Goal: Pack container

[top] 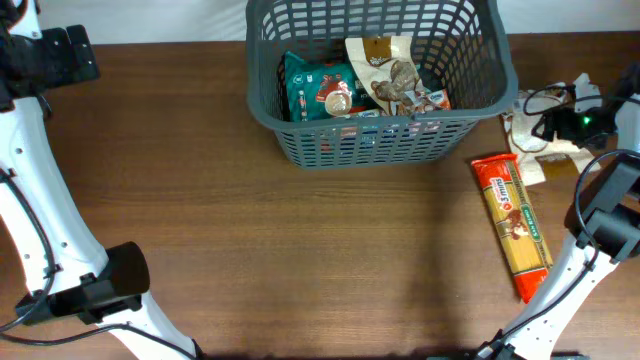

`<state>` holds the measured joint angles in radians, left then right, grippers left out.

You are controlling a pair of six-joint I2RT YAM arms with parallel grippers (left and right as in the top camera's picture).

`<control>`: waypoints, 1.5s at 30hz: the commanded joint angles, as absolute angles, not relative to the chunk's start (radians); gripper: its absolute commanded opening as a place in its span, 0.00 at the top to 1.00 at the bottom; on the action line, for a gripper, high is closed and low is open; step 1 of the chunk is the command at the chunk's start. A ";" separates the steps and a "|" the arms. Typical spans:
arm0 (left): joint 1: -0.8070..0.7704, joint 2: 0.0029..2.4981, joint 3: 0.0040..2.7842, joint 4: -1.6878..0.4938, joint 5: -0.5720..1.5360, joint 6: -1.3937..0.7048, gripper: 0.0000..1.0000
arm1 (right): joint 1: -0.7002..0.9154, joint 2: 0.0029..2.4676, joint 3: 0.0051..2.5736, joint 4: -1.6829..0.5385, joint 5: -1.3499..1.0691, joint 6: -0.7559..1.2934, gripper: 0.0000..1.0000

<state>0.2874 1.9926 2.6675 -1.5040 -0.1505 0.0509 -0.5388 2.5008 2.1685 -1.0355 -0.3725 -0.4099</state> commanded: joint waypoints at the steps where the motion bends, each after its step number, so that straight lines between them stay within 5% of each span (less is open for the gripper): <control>1: 0.291 1.998 2.663 -1.504 -0.154 0.037 0.01 | -0.517 2.510 2.176 -1.037 -0.598 -0.402 0.21; 8: 0.291 1.998 2.663 -1.504 -0.154 0.037 0.01 | -0.519 2.510 2.176 -1.020 -0.590 -0.357 0.36; 21: 0.291 1.998 2.663 -1.504 -0.154 0.037 0.01 | -0.512 2.510 2.176 -1.036 -0.222 -0.358 0.36; 26: 0.291 1.998 2.663 -1.504 -0.154 0.037 0.01 | -0.505 2.511 2.176 -1.043 -0.224 -0.358 0.52; 34: 0.291 1.998 2.663 -1.504 -0.154 0.037 0.01 | -0.502 2.511 2.176 -1.066 -0.224 -0.358 0.56; 37: 0.291 1.998 2.663 -1.504 -0.154 0.037 0.01 | -0.503 2.511 2.176 -1.076 -0.226 -0.358 0.80; 41: 0.291 1.998 2.663 -1.504 -0.154 0.037 0.01 | -0.502 2.511 2.176 -1.078 -0.254 -0.357 0.81; 45: 0.291 1.998 2.663 -1.504 -0.154 0.037 0.01 | -0.504 2.511 2.176 -1.078 -0.288 -0.357 0.96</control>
<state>0.2874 1.9926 2.6675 -1.5040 -0.1505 0.0509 -0.5114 2.5015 2.1704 -1.0729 -0.2592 -0.3679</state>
